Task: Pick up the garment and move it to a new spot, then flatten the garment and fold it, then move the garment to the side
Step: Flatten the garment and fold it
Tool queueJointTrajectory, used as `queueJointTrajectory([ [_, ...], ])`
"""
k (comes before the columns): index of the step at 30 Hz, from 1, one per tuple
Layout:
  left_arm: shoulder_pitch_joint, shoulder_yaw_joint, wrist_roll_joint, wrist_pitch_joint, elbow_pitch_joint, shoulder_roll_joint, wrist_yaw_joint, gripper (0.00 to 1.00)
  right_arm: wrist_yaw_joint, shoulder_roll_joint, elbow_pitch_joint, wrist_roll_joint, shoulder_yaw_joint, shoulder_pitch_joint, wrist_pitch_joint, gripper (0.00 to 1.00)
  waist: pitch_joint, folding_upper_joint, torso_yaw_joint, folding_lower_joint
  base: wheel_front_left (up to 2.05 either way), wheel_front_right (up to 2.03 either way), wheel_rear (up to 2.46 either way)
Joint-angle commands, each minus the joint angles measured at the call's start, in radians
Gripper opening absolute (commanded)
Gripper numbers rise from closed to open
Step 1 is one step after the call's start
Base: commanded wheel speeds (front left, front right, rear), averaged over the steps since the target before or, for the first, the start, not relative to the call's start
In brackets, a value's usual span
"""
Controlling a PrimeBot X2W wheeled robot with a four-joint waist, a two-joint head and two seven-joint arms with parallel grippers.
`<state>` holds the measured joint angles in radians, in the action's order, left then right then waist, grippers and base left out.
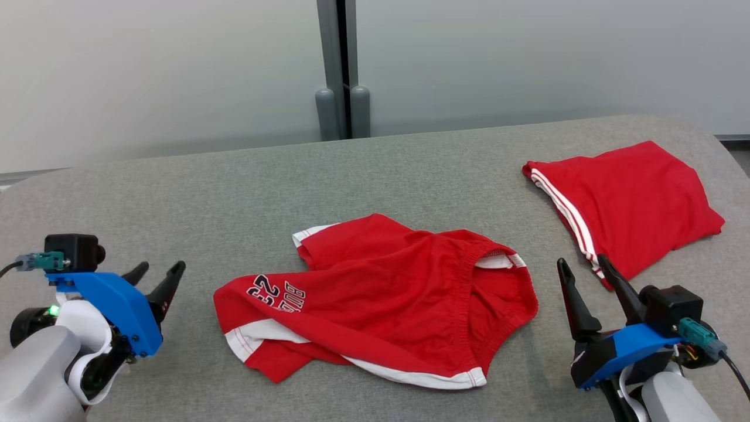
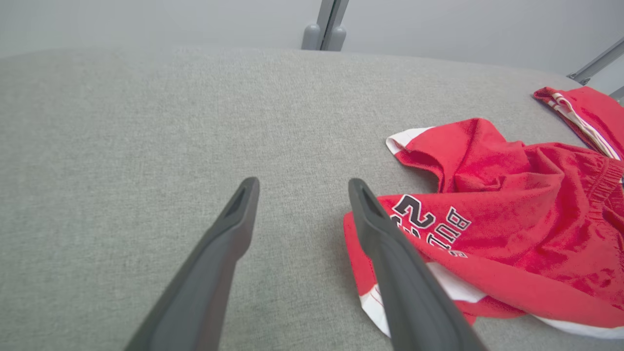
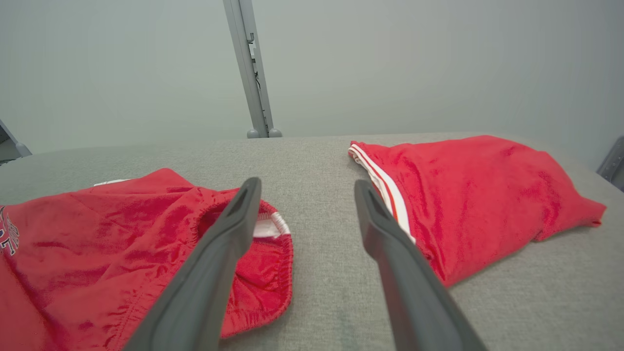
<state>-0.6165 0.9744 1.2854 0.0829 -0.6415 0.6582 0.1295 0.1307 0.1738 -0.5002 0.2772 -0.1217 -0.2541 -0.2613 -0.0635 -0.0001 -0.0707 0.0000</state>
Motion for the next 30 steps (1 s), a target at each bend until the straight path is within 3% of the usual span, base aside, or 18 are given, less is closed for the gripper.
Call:
queueJointTrajectory([
  [1, -0.017, -0.006, -0.023, -0.045, 0.004, 0.002, -0.011, 1.0, 0.0, 0.007, 0.005, 0.0, 0.005, 0.015, -0.005, 1.0, 0.002, 0.0001, 0.009, 0.0, 0.0, 0.0, 0.0],
  [4, 0.004, -0.021, -0.068, -0.174, 0.03, -0.012, -0.05, 1.0, 0.0, 0.012, 0.015, -0.004, 0.009, 0.026, -0.005, 1.0, 0.011, 0.0001, 0.033, 0.0, 0.0, 0.0, 0.0],
  [8, 0.043, -0.059, -0.108, -0.312, 0.075, -0.03, -0.147, 1.0, 0.0, 0.02, 0.027, -0.009, 0.004, 0.042, -0.005, 1.0, 0.031, 0.0001, 0.059, 0.0, 0.0, 0.0, 0.0],
  [12, 0.103, -0.116, -0.173, -0.347, 0.148, -0.043, -0.248, 1.0, 0.0, 0.026, 0.043, -0.008, -0.008, 0.051, -0.005, 1.0, 0.054, 0.0001, 0.072, 0.0, 0.0, 0.0, 0.0],
  [15, 0.17, -0.251, -0.271, -0.349, 0.254, -0.066, -0.325, 1.0, 0.0, 0.026, 0.055, -0.005, -0.011, 0.059, -0.005, 1.0, 0.064, 0.0001, 0.075, 0.0, 0.0, 0.0, 0.0],
  [20, 0.349, -0.428, -0.451, -0.349, 0.393, -0.12, -0.395, 1.0, 0.0, 0.016, 0.06, -0.003, -0.018, 0.072, -0.005, 1.0, 0.082, 0.0001, 0.068, 0.0, 0.0, 0.0, 0.0],
  [25, 0.497, -0.566, -0.569, -0.349, 0.469, -0.202, -0.408, 1.0, 0.0, 0.017, 0.08, 0.006, -0.021, 0.079, -0.005, 1.0, 0.096, 0.0001, 0.057, 0.0, 0.0, 0.0, 0.0],
  [30, 0.585, -0.624, -0.703, -0.349, 0.508, -0.269, -0.363, 1.0, 0.0, 0.007, 0.119, 0.001, -0.013, 0.11, -0.005, 1.0, 0.101, 0.0001, 0.054, 0.0, 0.0, 0.0, 0.0],
])
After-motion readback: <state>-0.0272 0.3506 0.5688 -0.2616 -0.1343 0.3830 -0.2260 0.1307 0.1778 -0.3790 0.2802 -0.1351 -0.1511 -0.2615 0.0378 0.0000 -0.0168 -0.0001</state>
